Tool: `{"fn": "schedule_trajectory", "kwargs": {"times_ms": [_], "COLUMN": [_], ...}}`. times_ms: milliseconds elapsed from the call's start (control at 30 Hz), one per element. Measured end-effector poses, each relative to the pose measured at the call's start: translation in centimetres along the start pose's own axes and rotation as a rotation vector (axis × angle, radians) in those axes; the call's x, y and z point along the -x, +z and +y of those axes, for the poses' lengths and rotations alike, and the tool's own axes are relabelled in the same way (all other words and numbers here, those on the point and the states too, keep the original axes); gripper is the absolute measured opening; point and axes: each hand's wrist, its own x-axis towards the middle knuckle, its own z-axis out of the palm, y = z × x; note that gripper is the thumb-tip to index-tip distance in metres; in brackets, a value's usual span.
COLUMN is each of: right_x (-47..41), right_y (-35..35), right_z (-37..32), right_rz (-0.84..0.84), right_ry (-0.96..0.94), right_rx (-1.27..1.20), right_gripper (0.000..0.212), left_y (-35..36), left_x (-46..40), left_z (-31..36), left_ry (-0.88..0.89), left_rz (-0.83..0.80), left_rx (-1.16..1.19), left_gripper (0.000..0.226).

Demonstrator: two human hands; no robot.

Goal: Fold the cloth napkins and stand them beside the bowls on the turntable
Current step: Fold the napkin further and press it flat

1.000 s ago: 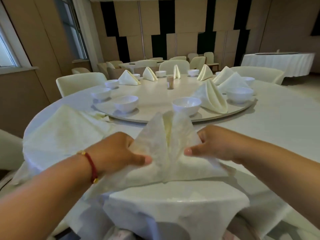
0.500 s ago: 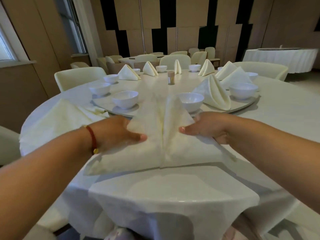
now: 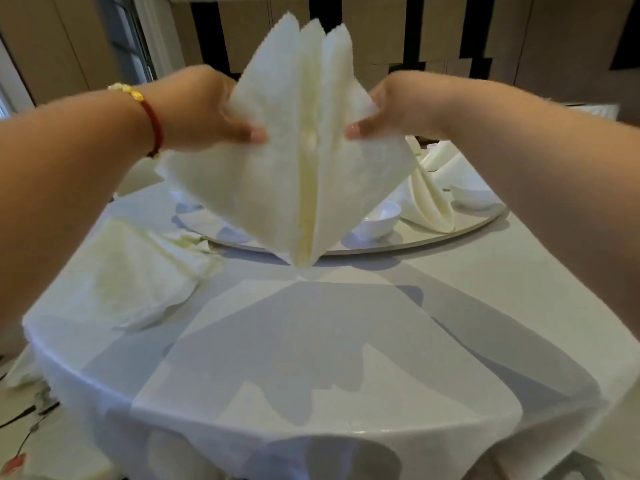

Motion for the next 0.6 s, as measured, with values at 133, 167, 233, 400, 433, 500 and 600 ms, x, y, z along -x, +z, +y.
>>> {"fn": "schedule_trajectory", "kwargs": {"times_ms": [133,167,233,400,433,500,600], "right_x": [2.7,3.5,5.4,10.2,11.1,12.7,14.8], "right_y": [2.9,4.0,6.2,10.4,11.0,12.1,13.6], "right_z": [0.2,0.3,0.6,1.4,1.5,1.7,1.7], "right_rz": [-0.299,-0.351,-0.42,-0.524,-0.527,-0.533,-0.489], "right_ry": [0.076,0.099,0.14,0.193,0.209,0.248,0.201], "right_rx": [-0.052,-0.079,-0.103,-0.068,-0.014,0.003,0.035], "right_gripper": [0.026,0.028,0.034,0.037,0.039,0.038,0.036], "left_y": [3.2,4.3,6.3,10.5,11.2,12.5,13.6], "left_x": [2.8,3.7,6.0,11.3,12.2,13.7,15.4], "left_z": [-0.7,-0.8,-1.0,-1.5,-1.5,-1.4,-0.9], "left_ry": [-0.074,-0.084,-0.089,-0.113,-0.11,-0.099,-0.131], "left_rz": [-0.274,-0.326,-0.429,-0.654,-0.675,-0.678,-0.648], "left_rx": [0.021,0.024,0.067,0.295,0.301,0.323,0.305], "left_gripper": [0.027,0.028,0.026,0.03,0.03,0.03,0.03]}}
